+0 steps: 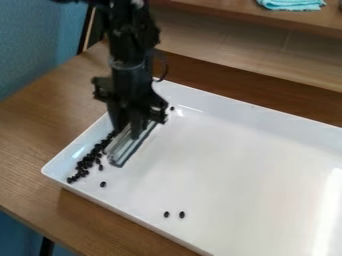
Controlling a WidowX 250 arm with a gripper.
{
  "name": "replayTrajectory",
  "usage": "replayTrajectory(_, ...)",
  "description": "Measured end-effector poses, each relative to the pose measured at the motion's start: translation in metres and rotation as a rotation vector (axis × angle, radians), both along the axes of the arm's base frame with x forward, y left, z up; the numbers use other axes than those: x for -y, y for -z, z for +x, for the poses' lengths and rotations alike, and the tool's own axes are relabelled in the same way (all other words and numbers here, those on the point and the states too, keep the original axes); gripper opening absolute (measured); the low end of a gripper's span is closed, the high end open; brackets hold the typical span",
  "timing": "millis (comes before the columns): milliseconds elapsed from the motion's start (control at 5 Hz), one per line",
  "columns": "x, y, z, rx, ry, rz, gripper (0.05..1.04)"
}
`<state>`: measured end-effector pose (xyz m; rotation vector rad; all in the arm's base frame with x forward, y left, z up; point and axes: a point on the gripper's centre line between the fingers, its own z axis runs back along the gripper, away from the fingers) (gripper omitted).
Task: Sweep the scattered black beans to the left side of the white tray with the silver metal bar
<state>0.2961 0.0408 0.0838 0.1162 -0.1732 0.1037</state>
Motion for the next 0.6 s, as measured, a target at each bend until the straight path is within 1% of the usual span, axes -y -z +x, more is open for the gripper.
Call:
replayTrajectory(200, 0.034, -0.018, 0.015, 0.042, 0.034, -0.039, 0.321)
replayTrajectory(400, 0.083, -0.027, 0.036, 0.058, 0.088, -0.069, 0.32)
replayTrajectory(600, 0.13, -0.024, 0.052, 0.04, 0.128, -0.075, 0.321)
